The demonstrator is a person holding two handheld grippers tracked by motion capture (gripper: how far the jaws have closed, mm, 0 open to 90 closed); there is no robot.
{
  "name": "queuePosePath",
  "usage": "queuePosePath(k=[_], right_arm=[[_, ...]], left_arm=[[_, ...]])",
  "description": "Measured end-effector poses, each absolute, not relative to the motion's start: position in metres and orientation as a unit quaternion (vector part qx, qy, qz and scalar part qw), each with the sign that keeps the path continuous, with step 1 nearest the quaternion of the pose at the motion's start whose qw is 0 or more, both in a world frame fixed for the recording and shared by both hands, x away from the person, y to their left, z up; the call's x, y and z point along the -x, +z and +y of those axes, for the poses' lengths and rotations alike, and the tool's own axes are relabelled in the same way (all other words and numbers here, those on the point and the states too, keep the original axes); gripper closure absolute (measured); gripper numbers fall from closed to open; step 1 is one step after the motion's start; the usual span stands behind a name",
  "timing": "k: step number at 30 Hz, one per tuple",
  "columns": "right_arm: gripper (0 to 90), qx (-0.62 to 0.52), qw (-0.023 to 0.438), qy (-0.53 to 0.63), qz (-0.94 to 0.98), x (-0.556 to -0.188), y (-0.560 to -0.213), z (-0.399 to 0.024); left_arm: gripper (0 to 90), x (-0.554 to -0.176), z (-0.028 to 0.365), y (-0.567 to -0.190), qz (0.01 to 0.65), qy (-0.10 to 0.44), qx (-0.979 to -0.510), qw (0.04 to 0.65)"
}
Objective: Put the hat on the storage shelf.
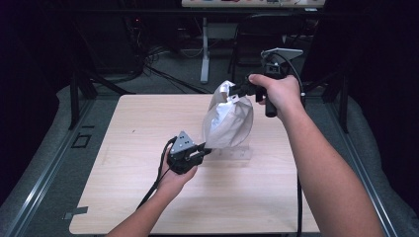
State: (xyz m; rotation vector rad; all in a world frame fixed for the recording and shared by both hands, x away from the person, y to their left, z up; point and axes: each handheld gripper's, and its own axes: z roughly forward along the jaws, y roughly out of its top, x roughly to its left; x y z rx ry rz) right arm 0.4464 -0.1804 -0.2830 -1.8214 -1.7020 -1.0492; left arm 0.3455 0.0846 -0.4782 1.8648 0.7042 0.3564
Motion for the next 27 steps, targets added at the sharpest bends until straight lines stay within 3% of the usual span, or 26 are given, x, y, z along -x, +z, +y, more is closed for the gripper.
queuePosePath(k=[5,16,27], right_arm=[[82.4,0.656,0.22,-0.381,-0.613,-0.446,-0.282,-0.18],[82.2,0.658,0.211,-0.383,-0.614,-0.447,-0.277,-0.177],[82.2,0.661,0.211,-0.38,-0.612,-0.45,-0.287,-0.18]], left_arm=[[79.4,-0.348,0.087,-0.478,0.299,0.148,-0.778,0.532],[80.5,-0.363,0.085,-0.485,0.296,0.085,-0.763,0.569],[80.9,-0.368,0.08,-0.492,0.296,0.075,-0.76,0.573]])
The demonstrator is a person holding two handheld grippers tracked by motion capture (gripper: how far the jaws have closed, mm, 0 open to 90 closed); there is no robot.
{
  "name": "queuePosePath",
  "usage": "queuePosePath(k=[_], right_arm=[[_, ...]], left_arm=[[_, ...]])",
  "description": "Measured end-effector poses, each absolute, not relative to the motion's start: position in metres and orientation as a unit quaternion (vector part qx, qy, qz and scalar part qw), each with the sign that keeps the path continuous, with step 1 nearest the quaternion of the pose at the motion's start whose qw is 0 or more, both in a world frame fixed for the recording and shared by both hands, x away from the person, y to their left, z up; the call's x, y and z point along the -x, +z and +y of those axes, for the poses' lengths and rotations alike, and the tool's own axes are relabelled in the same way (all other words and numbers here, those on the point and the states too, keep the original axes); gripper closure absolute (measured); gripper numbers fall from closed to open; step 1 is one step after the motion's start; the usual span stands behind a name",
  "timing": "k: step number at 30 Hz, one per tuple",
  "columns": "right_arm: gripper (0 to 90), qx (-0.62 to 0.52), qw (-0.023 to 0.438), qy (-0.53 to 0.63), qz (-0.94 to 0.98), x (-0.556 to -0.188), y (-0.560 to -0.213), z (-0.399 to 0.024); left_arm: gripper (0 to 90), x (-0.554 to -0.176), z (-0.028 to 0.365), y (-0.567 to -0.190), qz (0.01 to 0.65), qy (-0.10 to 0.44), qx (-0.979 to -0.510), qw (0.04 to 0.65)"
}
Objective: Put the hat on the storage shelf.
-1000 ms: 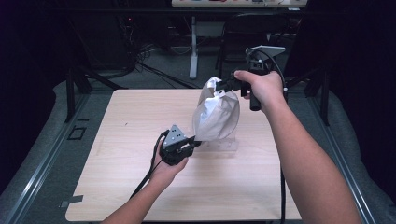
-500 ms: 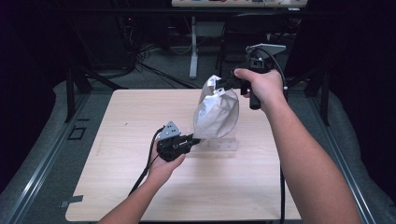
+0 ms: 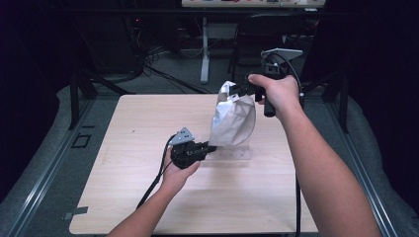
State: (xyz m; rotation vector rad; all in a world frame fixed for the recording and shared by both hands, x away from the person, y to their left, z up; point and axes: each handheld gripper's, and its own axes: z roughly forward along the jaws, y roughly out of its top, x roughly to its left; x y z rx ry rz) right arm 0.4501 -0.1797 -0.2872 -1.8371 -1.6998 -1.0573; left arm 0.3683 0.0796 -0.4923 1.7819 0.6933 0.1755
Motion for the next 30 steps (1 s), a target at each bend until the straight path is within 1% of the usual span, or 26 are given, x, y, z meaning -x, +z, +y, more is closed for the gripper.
queuePosePath(k=[6,7,12,15,21,25,26,30], right_arm=[[82.2,0.66,0.21,-0.38,-0.612,-0.452,-0.29,-0.175],[82.2,0.66,0.214,-0.379,-0.612,-0.453,-0.292,-0.173],[82.1,0.657,0.216,-0.378,-0.616,-0.454,-0.294,-0.167],[82.1,0.654,0.215,-0.377,-0.619,-0.455,-0.295,-0.163],[82.0,0.648,0.219,-0.372,-0.628,-0.455,-0.302,-0.155],[81.7,0.647,0.216,-0.365,-0.634,-0.455,-0.305,-0.153],[81.6,0.645,0.216,-0.363,-0.637,-0.455,-0.305,-0.152],[80.0,0.642,0.213,-0.359,-0.643,-0.455,-0.307,-0.149]], left_arm=[[80.9,-0.372,0.088,-0.495,0.297,0.078,-0.763,0.569],[80.9,-0.374,0.092,-0.497,0.303,0.067,-0.755,0.577],[80.8,-0.375,0.09,-0.502,0.298,0.068,-0.761,0.573],[80.7,-0.374,0.093,-0.505,0.306,0.067,-0.752,0.579],[81.1,-0.37,0.1,-0.508,0.312,0.08,-0.757,0.568],[82.1,-0.365,0.1,-0.509,0.311,0.101,-0.771,0.546],[82.3,-0.363,0.099,-0.51,0.314,0.11,-0.769,0.545],[82.9,-0.36,0.099,-0.514,0.321,0.12,-0.77,0.538]])
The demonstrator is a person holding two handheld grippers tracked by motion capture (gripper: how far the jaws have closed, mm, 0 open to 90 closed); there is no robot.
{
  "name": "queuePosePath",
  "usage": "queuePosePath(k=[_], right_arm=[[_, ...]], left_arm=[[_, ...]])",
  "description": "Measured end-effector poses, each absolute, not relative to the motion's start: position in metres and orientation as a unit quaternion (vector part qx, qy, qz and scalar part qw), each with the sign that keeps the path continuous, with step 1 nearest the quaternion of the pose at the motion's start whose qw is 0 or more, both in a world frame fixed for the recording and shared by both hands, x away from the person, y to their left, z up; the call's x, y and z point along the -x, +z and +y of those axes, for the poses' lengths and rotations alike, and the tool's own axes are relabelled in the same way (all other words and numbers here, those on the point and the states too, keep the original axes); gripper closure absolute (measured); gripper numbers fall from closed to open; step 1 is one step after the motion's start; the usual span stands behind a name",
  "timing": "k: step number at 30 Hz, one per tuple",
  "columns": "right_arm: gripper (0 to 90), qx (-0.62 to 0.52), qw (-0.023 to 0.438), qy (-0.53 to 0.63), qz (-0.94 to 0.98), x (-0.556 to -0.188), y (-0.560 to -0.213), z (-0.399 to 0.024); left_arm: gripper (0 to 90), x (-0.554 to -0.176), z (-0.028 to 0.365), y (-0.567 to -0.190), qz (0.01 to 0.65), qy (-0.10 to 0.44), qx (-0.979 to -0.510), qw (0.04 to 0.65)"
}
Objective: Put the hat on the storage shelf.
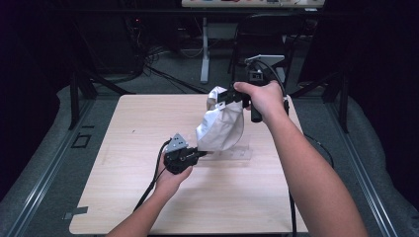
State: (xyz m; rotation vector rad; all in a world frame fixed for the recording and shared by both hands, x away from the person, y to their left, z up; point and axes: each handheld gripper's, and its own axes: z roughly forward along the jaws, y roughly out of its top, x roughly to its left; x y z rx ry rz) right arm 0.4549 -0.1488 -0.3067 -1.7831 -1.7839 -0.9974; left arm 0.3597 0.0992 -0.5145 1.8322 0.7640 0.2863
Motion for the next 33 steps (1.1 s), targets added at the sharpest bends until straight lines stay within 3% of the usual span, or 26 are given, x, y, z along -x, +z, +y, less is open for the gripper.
queuePosePath(k=[8,22,33], right_arm=[[74.5,0.644,0.215,-0.361,-0.64,-0.456,-0.318,-0.15],[71.5,0.646,0.208,-0.371,-0.634,-0.454,-0.312,-0.162],[71.4,0.652,0.203,-0.375,-0.628,-0.451,-0.309,-0.177]], left_arm=[[84.8,-0.357,0.105,-0.523,0.336,0.13,-0.765,0.534],[84.5,-0.358,0.118,-0.539,0.379,0.085,-0.728,0.564],[83.5,-0.354,0.115,-0.542,0.365,0.104,-0.75,0.541]])
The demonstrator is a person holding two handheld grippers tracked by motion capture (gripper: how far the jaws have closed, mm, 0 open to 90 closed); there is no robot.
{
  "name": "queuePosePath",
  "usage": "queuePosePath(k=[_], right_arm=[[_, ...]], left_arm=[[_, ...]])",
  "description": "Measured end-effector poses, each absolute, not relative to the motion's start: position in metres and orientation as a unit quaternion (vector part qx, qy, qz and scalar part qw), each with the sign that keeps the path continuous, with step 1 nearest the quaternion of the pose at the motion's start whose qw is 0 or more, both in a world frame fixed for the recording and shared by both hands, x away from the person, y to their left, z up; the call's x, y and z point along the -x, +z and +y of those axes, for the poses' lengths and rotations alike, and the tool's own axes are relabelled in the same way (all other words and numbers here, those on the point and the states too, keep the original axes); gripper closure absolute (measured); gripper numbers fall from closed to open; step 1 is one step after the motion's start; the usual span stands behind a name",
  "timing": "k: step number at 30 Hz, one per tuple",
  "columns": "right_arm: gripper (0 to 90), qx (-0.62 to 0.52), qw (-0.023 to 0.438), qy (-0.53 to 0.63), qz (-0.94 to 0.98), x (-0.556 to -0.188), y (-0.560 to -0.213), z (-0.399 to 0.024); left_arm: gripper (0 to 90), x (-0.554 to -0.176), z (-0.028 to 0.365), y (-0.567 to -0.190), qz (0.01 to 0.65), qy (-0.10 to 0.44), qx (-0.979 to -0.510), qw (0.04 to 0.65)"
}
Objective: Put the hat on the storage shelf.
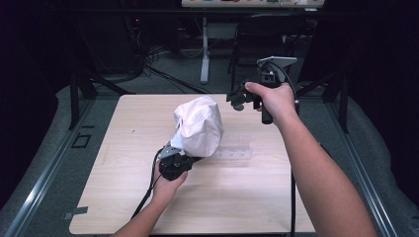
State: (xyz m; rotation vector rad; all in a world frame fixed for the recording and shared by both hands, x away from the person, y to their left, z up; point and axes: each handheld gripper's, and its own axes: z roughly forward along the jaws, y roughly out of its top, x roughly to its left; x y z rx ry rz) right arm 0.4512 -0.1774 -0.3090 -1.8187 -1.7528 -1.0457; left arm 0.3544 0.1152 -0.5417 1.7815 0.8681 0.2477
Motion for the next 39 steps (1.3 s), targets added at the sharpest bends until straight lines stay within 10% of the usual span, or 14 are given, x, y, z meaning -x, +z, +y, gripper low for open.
queuePosePath(k=[22,39], right_arm=[[71.3,0.655,0.205,-0.376,-0.622,-0.452,-0.316,-0.187],[69.0,0.656,0.185,-0.372,-0.63,-0.446,-0.315,-0.196]], left_arm=[[83.0,-0.355,0.098,-0.536,0.364,0.13,-0.787,0.48],[47.6,-0.342,0.126,-0.548,0.384,0.135,-0.776,0.482]])
